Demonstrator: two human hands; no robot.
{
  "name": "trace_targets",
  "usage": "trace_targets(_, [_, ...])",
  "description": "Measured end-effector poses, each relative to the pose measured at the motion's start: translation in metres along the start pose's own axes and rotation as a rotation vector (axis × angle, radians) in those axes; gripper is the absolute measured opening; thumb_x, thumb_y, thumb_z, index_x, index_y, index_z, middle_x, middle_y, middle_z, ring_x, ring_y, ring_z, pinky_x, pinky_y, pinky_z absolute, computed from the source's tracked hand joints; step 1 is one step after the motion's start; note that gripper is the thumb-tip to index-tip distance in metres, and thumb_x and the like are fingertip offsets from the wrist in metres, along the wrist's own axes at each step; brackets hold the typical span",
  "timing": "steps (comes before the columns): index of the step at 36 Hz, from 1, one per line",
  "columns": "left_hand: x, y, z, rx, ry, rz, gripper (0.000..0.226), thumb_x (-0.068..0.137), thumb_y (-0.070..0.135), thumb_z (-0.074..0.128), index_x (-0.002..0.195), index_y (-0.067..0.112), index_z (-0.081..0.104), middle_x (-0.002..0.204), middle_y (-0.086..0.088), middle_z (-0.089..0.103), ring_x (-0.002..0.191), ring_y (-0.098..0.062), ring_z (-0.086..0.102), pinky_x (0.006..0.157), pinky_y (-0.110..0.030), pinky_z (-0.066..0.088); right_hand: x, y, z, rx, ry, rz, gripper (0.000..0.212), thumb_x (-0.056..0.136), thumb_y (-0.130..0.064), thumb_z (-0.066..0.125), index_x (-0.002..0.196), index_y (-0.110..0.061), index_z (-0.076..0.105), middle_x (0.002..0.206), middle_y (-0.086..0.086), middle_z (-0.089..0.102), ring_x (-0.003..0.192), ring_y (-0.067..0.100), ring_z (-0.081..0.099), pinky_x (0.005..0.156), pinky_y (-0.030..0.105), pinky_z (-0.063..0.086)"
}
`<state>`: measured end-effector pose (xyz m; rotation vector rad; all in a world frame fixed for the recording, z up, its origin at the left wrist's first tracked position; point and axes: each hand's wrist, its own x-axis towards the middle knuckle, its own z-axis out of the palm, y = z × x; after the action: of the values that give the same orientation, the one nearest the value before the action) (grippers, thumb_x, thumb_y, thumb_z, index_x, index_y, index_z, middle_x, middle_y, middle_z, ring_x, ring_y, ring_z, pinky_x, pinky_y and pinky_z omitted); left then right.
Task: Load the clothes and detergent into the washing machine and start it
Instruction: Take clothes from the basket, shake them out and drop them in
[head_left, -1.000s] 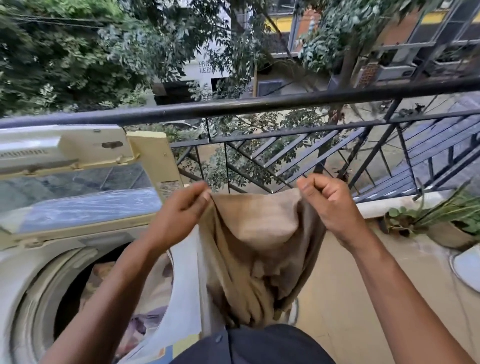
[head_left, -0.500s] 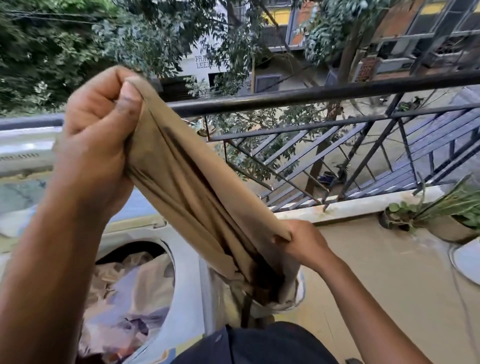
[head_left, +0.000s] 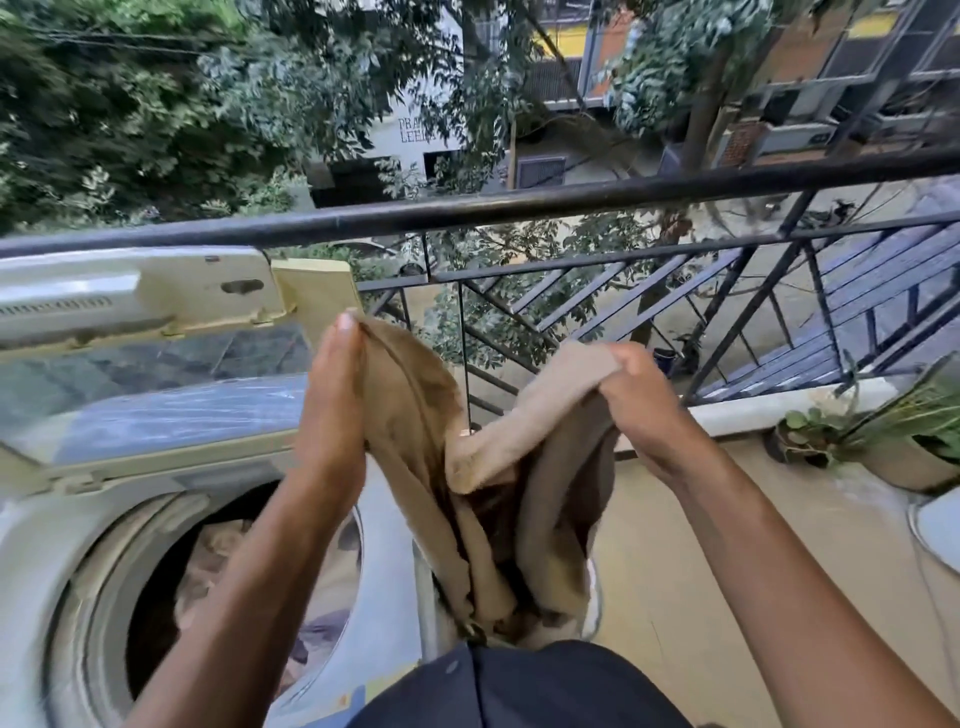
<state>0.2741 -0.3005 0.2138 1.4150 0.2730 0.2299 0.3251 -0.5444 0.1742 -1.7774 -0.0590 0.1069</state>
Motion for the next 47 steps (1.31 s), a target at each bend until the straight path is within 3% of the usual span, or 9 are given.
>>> trace_targets(6, [-0.017,-0.011,0.019,0.221,-0.358,0.254,0.059,0.081,0.069,0.063,0.127,0.034,0.054,0.112,-0.003,0.072,0.105,-0.016,0.069,0.092,-0.036,0.053,-0.014,-0.083,0.029,0.421,-0.208,-0.183,0.031,0.085,-0.001,0.052,0.068,-0.015,0.074,0.064,-0.005,0.068,0.062,0.008,0.064,0.057,0.022,0.049])
trace_targets(12, [-0.018,-0.017,0.019,0.463,-0.37,0.532,0.009,0.096,0.034,0.065,0.092,0.027,0.066,0.075,0.002,0.061,0.072,-0.006,0.052,0.063,-0.041,0.047,-0.025,-0.083,0.04,0.254,-0.308,-0.344,0.028,0.098,-0.005,0.062,0.071,-0.002,0.069,0.062,0.004,0.065,0.057,0.009,0.056,0.053,0.019,0.041])
trace_targets(15, [-0.016,-0.018,0.011,0.547,-0.421,0.538,0.019,0.1,0.035,0.059,0.083,0.042,0.062,0.067,0.009,0.052,0.065,-0.005,0.045,0.056,-0.038,0.039,-0.023,-0.069,0.036,0.111,-0.248,-0.416,0.017,0.088,-0.007,0.075,0.075,0.002,0.07,0.072,0.02,0.067,0.065,0.023,0.058,0.059,0.034,0.045])
trace_targets(18, [-0.019,-0.015,0.009,0.508,-0.462,0.507,0.027,0.103,0.04,0.054,0.078,0.049,0.062,0.063,0.017,0.047,0.061,-0.001,0.04,0.053,-0.027,0.032,-0.024,-0.053,0.028,0.012,-0.176,-0.434,0.016,0.079,-0.005,0.085,0.077,-0.009,0.069,0.073,-0.001,0.067,0.067,0.012,0.058,0.061,0.031,0.045])
trace_targets(23, [-0.013,-0.002,0.001,0.381,-0.425,0.441,0.02,0.104,0.02,0.054,0.106,0.015,0.074,0.084,0.012,0.067,0.077,-0.003,0.059,0.064,-0.021,0.046,-0.027,-0.031,0.017,-0.168,-0.04,-0.402,0.025,0.074,-0.034,0.09,0.081,-0.024,0.069,0.063,-0.008,0.057,0.057,0.011,0.046,0.054,0.032,0.036])
trace_targets(28, [-0.014,0.01,0.008,0.271,-0.367,0.474,0.02,0.104,0.016,0.052,0.097,0.024,0.069,0.08,0.019,0.066,0.073,0.002,0.057,0.063,-0.016,0.045,-0.033,-0.012,0.017,-0.484,-0.047,-0.334,0.039,0.068,-0.06,0.078,0.089,-0.031,0.065,0.073,-0.006,0.065,0.071,0.018,0.064,0.063,0.038,0.052])
trace_targets(38, [-0.014,0.036,-0.006,-0.085,-0.269,0.385,0.024,0.104,0.019,0.049,0.095,0.019,0.071,0.088,0.001,0.072,0.076,-0.013,0.066,0.07,-0.025,0.057,-0.034,0.121,0.029,-0.899,-0.173,0.147,0.021,0.083,-0.031,0.068,0.105,-0.032,0.067,0.1,0.001,0.073,0.1,0.034,0.068,0.068,0.034,0.047])
trace_targets(42, [-0.007,0.033,-0.017,-0.087,-0.207,0.352,0.025,0.105,0.022,0.05,0.093,0.022,0.072,0.085,0.003,0.071,0.073,-0.011,0.064,0.066,-0.024,0.055,-0.043,0.158,0.017,-0.847,-0.259,0.283,0.034,0.079,-0.034,0.058,0.11,-0.044,0.067,0.106,-0.003,0.073,0.103,0.032,0.069,0.083,0.041,0.058])
trace_targets(47, [-0.001,0.017,-0.021,0.028,-0.112,0.256,0.022,0.101,0.03,0.056,0.088,0.022,0.071,0.082,0.0,0.069,0.073,-0.014,0.062,0.065,-0.027,0.053,-0.026,0.156,0.004,-0.526,-0.099,0.268,0.026,0.078,-0.013,0.051,0.085,-0.017,0.076,0.092,0.006,0.079,0.096,0.028,0.072,0.082,0.039,0.055])
